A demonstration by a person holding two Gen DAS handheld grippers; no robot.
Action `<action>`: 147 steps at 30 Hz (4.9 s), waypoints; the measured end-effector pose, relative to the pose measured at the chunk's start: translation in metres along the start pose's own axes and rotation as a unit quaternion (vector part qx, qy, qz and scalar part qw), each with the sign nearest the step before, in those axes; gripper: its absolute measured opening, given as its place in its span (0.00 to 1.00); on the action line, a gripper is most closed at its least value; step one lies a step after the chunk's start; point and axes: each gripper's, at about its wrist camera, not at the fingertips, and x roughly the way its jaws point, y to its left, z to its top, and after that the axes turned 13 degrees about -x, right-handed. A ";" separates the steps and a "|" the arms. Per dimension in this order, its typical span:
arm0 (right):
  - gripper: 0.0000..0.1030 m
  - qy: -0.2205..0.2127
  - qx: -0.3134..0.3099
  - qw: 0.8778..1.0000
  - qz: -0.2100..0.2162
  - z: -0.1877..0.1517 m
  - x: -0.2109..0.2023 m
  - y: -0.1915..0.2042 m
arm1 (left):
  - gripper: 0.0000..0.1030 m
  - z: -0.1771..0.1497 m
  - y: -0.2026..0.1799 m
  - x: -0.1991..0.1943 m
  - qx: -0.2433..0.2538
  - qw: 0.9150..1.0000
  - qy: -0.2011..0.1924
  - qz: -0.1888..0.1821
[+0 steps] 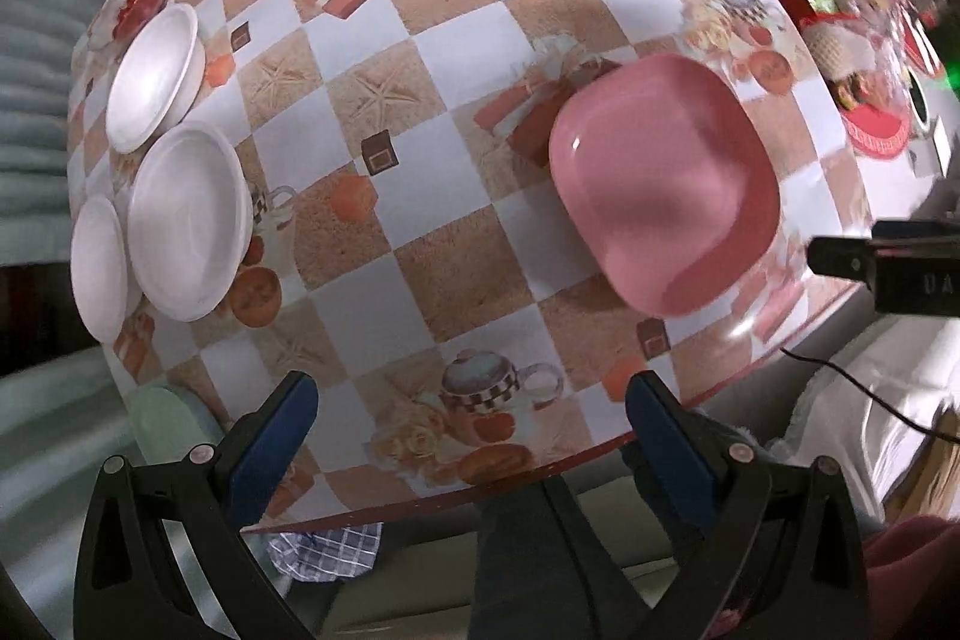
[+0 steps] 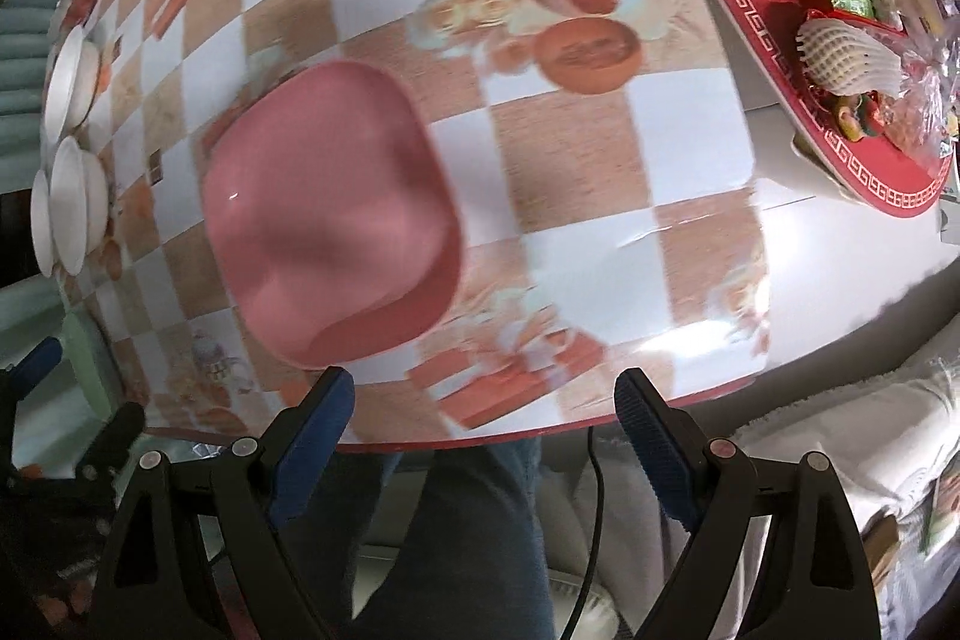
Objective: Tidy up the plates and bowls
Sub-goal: 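Move both tools over to the pink square plate, then close the left tool on the pink plate rim while the right tool grips it too, then carry the pink plate with both tools over the green plate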
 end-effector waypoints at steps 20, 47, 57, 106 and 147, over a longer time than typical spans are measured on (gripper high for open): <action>0.87 0.013 -0.059 0.997 -0.042 0.036 0.025 -0.014 | 1.00 0.036 -0.029 0.045 -0.125 0.992 0.011 -0.011; 1.00 -0.011 -0.127 0.989 -0.078 0.068 0.059 0.004 | 1.00 0.030 -0.016 0.111 -0.217 0.974 0.006 -0.058; 0.95 0.012 -0.124 0.989 -0.078 0.082 0.063 0.000 | 0.97 0.045 -0.021 0.114 -0.217 0.975 0.020 -0.050; 0.14 0.015 -0.181 0.983 -0.004 0.010 0.116 0.270 | 0.32 -0.061 0.219 0.144 -0.142 0.990 -0.002 -0.012; 0.14 -0.003 -0.193 0.981 -0.018 0.051 0.075 0.322 | 0.32 -0.126 0.257 0.063 -0.179 0.980 -0.081 -0.040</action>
